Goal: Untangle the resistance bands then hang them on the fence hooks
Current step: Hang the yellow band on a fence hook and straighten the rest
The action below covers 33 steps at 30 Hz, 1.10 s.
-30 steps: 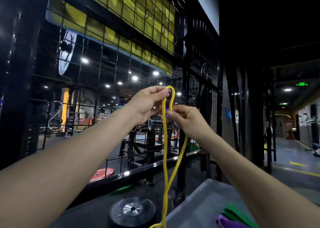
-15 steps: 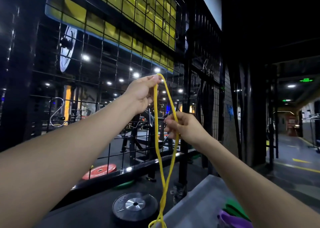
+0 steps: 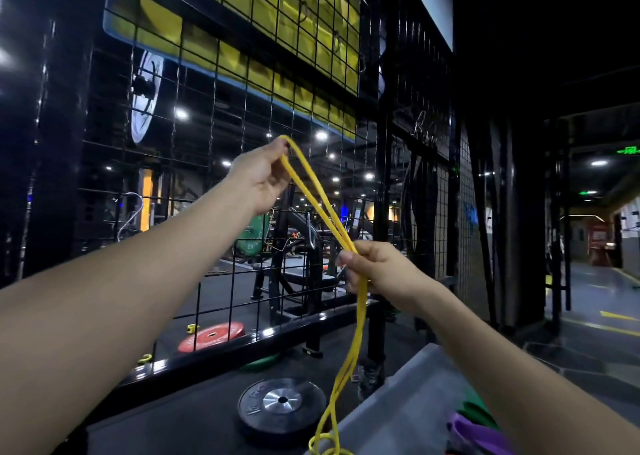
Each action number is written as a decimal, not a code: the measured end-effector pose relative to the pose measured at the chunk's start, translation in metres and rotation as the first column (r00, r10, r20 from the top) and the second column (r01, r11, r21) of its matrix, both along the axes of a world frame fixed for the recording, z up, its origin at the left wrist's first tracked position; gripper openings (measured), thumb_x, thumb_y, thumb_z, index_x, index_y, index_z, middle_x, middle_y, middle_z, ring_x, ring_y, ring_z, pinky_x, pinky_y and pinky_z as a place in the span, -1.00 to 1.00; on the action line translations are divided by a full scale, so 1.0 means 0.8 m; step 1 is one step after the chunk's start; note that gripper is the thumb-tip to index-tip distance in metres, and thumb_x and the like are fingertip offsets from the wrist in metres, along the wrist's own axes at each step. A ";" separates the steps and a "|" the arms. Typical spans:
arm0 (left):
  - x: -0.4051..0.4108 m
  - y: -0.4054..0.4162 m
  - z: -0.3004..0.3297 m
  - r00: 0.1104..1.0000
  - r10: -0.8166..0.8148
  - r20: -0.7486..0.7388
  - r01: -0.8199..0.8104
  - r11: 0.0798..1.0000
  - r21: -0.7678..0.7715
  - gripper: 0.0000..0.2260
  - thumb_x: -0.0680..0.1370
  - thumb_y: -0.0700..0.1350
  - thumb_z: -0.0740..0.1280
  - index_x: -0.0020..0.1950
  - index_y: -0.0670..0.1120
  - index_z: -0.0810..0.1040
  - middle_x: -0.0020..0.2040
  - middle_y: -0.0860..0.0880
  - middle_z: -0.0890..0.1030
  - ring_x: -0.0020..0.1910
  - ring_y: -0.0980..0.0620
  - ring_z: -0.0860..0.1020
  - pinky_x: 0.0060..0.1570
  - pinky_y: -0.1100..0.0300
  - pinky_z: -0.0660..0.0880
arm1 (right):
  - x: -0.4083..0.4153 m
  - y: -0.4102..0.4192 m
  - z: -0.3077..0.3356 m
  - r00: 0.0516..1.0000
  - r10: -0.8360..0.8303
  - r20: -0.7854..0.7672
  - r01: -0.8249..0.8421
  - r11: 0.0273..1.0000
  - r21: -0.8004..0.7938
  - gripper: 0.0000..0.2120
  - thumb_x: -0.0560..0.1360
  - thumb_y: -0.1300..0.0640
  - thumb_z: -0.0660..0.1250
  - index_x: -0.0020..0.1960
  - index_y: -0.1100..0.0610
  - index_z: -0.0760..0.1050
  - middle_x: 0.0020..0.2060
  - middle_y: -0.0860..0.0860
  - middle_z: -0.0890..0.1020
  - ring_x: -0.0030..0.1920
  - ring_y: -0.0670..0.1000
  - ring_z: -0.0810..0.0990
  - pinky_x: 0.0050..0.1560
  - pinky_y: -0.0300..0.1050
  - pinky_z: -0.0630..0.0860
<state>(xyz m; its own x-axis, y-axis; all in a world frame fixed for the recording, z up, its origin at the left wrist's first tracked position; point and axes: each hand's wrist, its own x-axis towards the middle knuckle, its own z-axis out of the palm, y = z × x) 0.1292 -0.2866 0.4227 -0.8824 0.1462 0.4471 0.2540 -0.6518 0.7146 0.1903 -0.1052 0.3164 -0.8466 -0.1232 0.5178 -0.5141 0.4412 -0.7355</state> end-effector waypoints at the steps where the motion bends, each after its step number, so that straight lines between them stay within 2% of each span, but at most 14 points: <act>1: -0.006 -0.005 -0.004 0.999 0.007 0.034 -0.008 1.000 0.027 -0.92 0.51 -0.18 0.33 -0.17 -0.14 0.55 -0.25 -0.03 0.57 -0.25 0.09 0.54 -0.26 0.26 0.55 | 0.000 0.007 -0.006 1.000 0.003 0.025 -0.002 1.000 -0.025 -0.82 0.59 0.14 0.17 -0.12 0.17 0.48 -0.48 -0.05 0.47 -0.44 -0.09 0.48 -0.27 -0.22 0.49; 9: -0.033 -0.024 -0.029 0.968 0.153 0.200 -0.173 0.981 0.084 -0.83 0.59 -0.18 0.25 -0.21 -0.15 0.47 -0.30 -0.02 0.49 -0.35 0.10 0.46 -0.28 0.28 0.50 | 0.014 0.075 -0.050 0.975 -0.189 0.115 0.196 0.979 -0.052 -0.77 0.58 0.16 0.20 -0.11 0.27 0.55 -0.51 -0.03 0.41 -0.52 -0.12 0.36 -0.47 -0.34 0.36; 14: -0.045 -0.018 -0.050 0.957 0.174 0.231 -0.191 0.980 0.055 -0.80 0.60 -0.19 0.22 -0.23 -0.15 0.45 -0.28 -0.03 0.47 -0.33 0.09 0.46 -0.25 0.25 0.52 | 0.024 0.116 -0.082 0.944 -0.284 0.169 0.305 0.944 -0.121 -0.76 0.55 0.18 0.25 -0.28 0.19 0.53 -0.48 0.02 0.44 -0.48 -0.07 0.39 -0.42 -0.28 0.35; 18: -0.058 -0.013 -0.070 0.941 0.200 0.274 -0.212 0.977 0.015 -0.85 0.59 -0.18 0.23 -0.18 -0.14 0.47 -0.23 -0.02 0.48 -0.29 0.10 0.46 -0.25 0.24 0.53 | 0.023 0.124 -0.101 0.920 -0.335 0.205 0.363 0.924 -0.119 -0.77 0.55 0.20 0.25 -0.23 0.19 0.57 -0.49 0.00 0.47 -0.49 -0.09 0.40 -0.42 -0.30 0.36; 20: -0.069 -0.014 -0.085 0.924 0.257 0.282 -0.249 0.966 -0.067 -0.88 0.59 -0.17 0.24 -0.13 -0.14 0.48 -0.21 -0.02 0.47 -0.29 0.11 0.43 -0.28 0.28 0.50 | 0.021 0.119 -0.098 0.913 -0.381 0.149 0.398 0.911 -0.110 -0.75 0.57 0.22 0.23 -0.25 0.18 0.56 -0.54 -0.05 0.46 -0.52 -0.13 0.38 -0.47 -0.33 0.31; 22: -0.084 -0.016 -0.108 0.899 0.356 0.256 -0.284 0.917 -0.279 -0.89 0.59 -0.17 0.24 -0.12 -0.15 0.48 -0.23 -0.03 0.45 -0.33 0.09 0.41 -0.34 0.28 0.44 | 0.021 0.109 -0.091 0.904 -0.417 0.091 0.423 0.904 -0.060 -0.74 0.56 0.22 0.24 -0.29 0.18 0.54 -0.60 -0.11 0.41 -0.61 -0.20 0.31 -0.57 -0.38 0.22; 24: -0.096 -0.021 -0.137 0.879 0.443 0.176 -0.271 0.769 -0.579 -0.89 0.59 -0.19 0.24 -0.03 -0.22 0.50 -0.24 -0.07 0.44 -0.31 0.03 0.43 -0.30 0.22 0.41 | 0.019 0.101 -0.084 0.906 -0.419 0.065 0.421 0.907 -0.027 -0.74 0.55 0.22 0.26 -0.31 0.14 0.54 -0.63 -0.10 0.39 -0.65 -0.20 0.26 -0.61 -0.39 0.18; 25: -0.101 -0.024 -0.152 0.877 0.471 0.091 -0.253 0.615 -0.747 -0.86 0.60 -0.19 0.22 0.01 -0.25 0.49 -0.24 -0.10 0.42 -0.29 -0.01 0.43 -0.25 0.17 0.39 | 0.018 0.098 -0.081 0.909 -0.412 0.058 0.414 0.910 -0.016 -0.75 0.54 0.22 0.28 -0.31 0.14 0.55 -0.65 -0.10 0.40 -0.64 -0.19 0.28 -0.60 -0.37 0.20; 27: -0.100 -0.025 -0.176 0.846 0.483 -0.226 -0.289 0.059 -0.955 -0.82 0.63 -0.11 0.14 0.01 -0.22 0.42 -0.14 -0.15 0.43 -0.16 -0.09 0.46 -0.09 0.09 0.40 | 0.019 0.092 -0.076 0.922 -0.386 0.042 0.385 0.922 0.022 -0.82 0.53 0.23 0.29 -0.22 0.19 0.59 -0.67 -0.11 0.41 -0.61 -0.18 0.30 -0.55 -0.36 0.24; 28: -0.093 -0.020 -0.182 0.825 0.414 -0.384 -0.371 -0.114 -0.922 -0.80 0.63 -0.05 0.12 0.03 -0.18 0.40 -0.03 -0.18 0.43 -0.02 -0.15 0.48 0.06 0.08 0.42 | 0.017 0.088 -0.075 0.927 -0.373 0.043 0.371 0.927 0.053 -0.84 0.53 0.22 0.30 -0.18 0.22 0.60 -0.67 -0.12 0.41 -0.61 -0.18 0.30 -0.55 -0.37 0.24; 29: -0.087 -0.009 -0.188 0.818 0.328 -0.472 -0.464 -0.109 -0.879 -0.76 0.63 0.00 0.12 0.06 -0.17 0.41 0.05 -0.20 0.41 0.02 -0.18 0.48 0.08 0.07 0.43 | 0.015 0.084 -0.075 0.930 -0.365 0.045 0.360 0.928 0.095 -0.85 0.52 0.20 0.31 -0.17 0.22 0.60 -0.66 -0.12 0.42 -0.61 -0.19 0.30 -0.55 -0.37 0.23; 30: -0.076 0.005 -0.194 0.836 0.230 -0.498 -0.515 0.014 -0.857 -0.75 0.62 0.01 0.15 0.04 -0.17 0.42 0.03 -0.17 0.41 -0.06 -0.14 0.49 -0.04 0.12 0.47 | 0.011 0.078 -0.075 0.932 -0.358 0.048 0.348 0.926 0.146 -0.84 0.52 0.18 0.32 -0.17 0.22 0.61 -0.61 -0.12 0.44 -0.59 -0.19 0.30 -0.53 -0.36 0.23; 32: -0.046 0.040 -0.209 0.865 0.022 -0.502 -0.472 0.376 -0.797 -0.85 0.60 -0.05 0.20 0.01 -0.13 0.45 -0.13 -0.05 0.48 -0.20 -0.01 0.46 -0.24 0.26 0.43 | 0.003 0.064 -0.078 0.941 -0.334 0.057 0.312 0.919 0.241 -0.79 0.51 0.14 0.34 -0.17 0.27 0.62 -0.48 -0.01 0.45 -0.48 -0.14 0.32 -0.45 -0.29 0.24; 33: -0.030 0.056 -0.216 0.874 -0.098 -0.476 -0.389 0.446 -0.806 -0.87 0.59 -0.09 0.21 0.06 -0.11 0.45 -0.15 -0.01 0.50 -0.18 0.04 0.46 -0.21 0.34 0.42 | -0.001 0.058 -0.082 0.946 -0.319 0.057 0.292 0.915 0.280 -0.76 0.51 0.14 0.34 -0.19 0.31 0.60 -0.44 0.05 0.43 -0.45 -0.12 0.32 -0.42 -0.26 0.25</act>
